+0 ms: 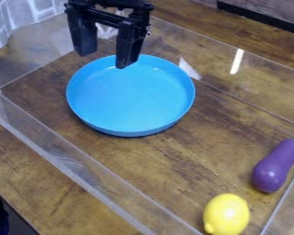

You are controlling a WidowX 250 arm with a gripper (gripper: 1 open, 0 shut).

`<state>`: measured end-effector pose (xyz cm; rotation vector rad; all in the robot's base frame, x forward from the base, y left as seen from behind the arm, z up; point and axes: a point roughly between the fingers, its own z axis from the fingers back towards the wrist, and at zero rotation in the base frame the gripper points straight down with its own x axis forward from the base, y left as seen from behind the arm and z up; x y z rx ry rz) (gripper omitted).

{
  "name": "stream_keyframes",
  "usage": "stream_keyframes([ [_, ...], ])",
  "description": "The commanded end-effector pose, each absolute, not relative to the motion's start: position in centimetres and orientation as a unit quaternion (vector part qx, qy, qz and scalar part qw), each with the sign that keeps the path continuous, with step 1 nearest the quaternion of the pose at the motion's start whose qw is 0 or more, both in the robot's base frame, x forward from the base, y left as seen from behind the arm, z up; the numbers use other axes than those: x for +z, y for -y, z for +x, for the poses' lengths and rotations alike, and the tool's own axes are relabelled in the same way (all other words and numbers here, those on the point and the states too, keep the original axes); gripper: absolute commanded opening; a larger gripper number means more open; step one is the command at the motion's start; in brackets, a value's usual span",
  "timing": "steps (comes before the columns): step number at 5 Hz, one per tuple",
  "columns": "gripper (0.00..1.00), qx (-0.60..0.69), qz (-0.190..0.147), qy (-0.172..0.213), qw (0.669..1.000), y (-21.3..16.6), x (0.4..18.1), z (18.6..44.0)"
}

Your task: Put the lemon on the blue tray

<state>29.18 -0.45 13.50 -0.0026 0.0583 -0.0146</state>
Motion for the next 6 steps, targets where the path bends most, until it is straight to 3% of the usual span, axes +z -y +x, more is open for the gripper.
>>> stream_keyframes([
  [1, 1.0, -0.017, -0.002, -0.035, 0.999, 0.8, 13.2, 29.7],
  [3, 1.0, -0.028, -0.004, -0.044, 0.999, 2.1, 12.7, 28.5],
  [6, 1.0, -0.068, -0.008, -0.044, 0.997, 7.2, 10.6, 28.6],
])
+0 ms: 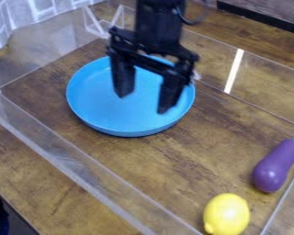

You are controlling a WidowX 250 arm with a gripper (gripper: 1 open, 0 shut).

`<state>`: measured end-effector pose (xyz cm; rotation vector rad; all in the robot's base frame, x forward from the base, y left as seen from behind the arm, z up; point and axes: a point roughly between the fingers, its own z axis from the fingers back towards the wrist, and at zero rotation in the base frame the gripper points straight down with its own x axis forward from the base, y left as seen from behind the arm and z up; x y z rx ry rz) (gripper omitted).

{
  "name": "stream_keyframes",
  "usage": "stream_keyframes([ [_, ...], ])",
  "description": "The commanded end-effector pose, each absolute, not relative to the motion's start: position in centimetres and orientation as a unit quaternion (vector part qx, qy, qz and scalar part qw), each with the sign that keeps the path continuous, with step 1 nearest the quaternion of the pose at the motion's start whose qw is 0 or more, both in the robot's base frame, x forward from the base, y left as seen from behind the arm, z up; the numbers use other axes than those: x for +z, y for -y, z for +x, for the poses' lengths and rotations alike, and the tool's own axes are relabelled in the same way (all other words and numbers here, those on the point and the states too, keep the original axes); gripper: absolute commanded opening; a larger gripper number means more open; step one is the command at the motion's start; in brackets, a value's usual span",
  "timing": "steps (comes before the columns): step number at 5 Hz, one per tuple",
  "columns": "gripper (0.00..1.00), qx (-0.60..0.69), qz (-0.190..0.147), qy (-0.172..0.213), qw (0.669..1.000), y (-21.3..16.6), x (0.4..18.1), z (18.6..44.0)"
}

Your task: Put the lemon on the blue tray

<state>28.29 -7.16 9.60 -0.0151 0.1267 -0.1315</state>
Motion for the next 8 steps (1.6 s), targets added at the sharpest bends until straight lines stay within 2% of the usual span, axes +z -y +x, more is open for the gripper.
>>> stream_keyframes([
  [1, 1.0, -0.131, -0.008, -0.036, 0.991, 10.9, 9.4, 27.7],
  [3, 1.0, -0.097, 0.005, -0.019, 0.995, 12.4, 5.9, 30.0],
  [4, 1.0, -0.085, 0.007, -0.008, 0.996, 12.7, 4.8, 30.4],
  [5, 1.0, -0.118, 0.007, -0.003, 0.993, 13.9, 4.9, 31.0],
  [6, 1.0, -0.153, 0.012, 0.007, 0.988, 15.6, 5.8, 31.5],
  [8, 1.0, -0.187, 0.004, 0.015, 0.982, 16.9, 6.1, 31.5],
])
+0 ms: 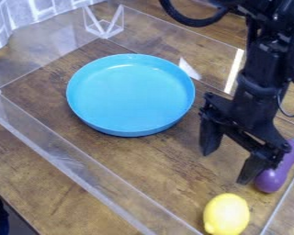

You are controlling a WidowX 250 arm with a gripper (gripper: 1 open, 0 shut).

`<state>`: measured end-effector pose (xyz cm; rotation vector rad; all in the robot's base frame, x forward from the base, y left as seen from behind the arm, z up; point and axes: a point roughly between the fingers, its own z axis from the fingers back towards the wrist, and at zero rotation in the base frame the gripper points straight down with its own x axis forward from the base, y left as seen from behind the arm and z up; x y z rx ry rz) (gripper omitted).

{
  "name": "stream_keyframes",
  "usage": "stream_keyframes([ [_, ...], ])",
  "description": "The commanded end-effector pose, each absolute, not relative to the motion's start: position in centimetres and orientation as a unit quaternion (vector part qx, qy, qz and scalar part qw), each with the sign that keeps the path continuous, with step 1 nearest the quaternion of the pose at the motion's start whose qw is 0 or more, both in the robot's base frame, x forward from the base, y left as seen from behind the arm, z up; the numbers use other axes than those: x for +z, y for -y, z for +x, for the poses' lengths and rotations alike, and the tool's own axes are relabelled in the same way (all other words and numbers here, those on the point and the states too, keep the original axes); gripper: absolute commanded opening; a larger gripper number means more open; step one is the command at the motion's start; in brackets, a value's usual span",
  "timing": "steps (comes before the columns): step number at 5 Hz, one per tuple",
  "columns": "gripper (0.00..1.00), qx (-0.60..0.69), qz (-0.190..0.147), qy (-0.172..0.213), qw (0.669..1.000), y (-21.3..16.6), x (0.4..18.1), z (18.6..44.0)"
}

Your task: Put the lemon on the blue tray

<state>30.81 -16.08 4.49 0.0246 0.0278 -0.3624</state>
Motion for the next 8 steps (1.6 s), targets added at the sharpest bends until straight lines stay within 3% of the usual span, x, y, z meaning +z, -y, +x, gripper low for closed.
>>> stream_keyframes([
  [1, 1.0, -0.169, 0.001, 0.014, 0.986, 17.7, 4.9, 31.5],
  [2, 1.0, -0.155, 0.0, 0.012, 0.988, 18.5, 3.7, 30.9],
  [5, 1.0, -0.141, 0.001, -0.006, 0.99, 17.5, 2.5, 30.9],
  [6, 0.0, -0.156, 0.002, -0.011, 0.988, 16.5, 2.9, 30.6],
  [7, 1.0, -0.164, 0.008, -0.006, 0.986, 16.2, 3.5, 30.9],
  [8, 1.0, -0.173, 0.013, -0.002, 0.985, 15.9, 4.1, 31.2],
])
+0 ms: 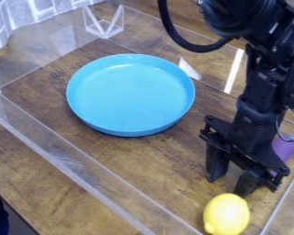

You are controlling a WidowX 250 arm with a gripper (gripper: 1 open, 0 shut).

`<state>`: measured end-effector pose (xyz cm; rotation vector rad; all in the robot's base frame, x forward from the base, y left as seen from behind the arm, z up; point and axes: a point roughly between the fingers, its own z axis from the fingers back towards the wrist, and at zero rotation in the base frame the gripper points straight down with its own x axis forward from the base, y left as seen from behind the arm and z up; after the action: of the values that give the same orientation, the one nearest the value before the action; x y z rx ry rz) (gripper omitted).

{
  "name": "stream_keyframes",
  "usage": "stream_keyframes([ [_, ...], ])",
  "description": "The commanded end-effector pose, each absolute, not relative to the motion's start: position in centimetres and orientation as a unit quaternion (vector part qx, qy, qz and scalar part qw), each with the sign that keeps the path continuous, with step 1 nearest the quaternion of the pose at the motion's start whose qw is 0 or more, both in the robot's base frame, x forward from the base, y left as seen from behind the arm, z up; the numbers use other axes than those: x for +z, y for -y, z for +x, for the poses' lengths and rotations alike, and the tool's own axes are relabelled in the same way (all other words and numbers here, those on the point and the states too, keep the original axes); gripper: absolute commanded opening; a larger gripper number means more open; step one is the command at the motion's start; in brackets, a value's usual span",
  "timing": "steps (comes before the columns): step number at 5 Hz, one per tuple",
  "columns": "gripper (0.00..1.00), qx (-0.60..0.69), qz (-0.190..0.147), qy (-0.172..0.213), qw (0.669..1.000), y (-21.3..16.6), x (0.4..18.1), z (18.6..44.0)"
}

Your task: Put the lemon on the blue tray

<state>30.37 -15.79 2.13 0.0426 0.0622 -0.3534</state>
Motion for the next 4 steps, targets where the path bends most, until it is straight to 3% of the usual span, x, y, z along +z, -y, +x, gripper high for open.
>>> stream_keyframes([
  [1, 1.0, -0.191, 0.018, -0.003, 0.981, 15.9, 3.9, 31.4],
  [4, 1.0, -0.207, 0.024, -0.02, 0.978, 18.5, 2.8, 29.8],
])
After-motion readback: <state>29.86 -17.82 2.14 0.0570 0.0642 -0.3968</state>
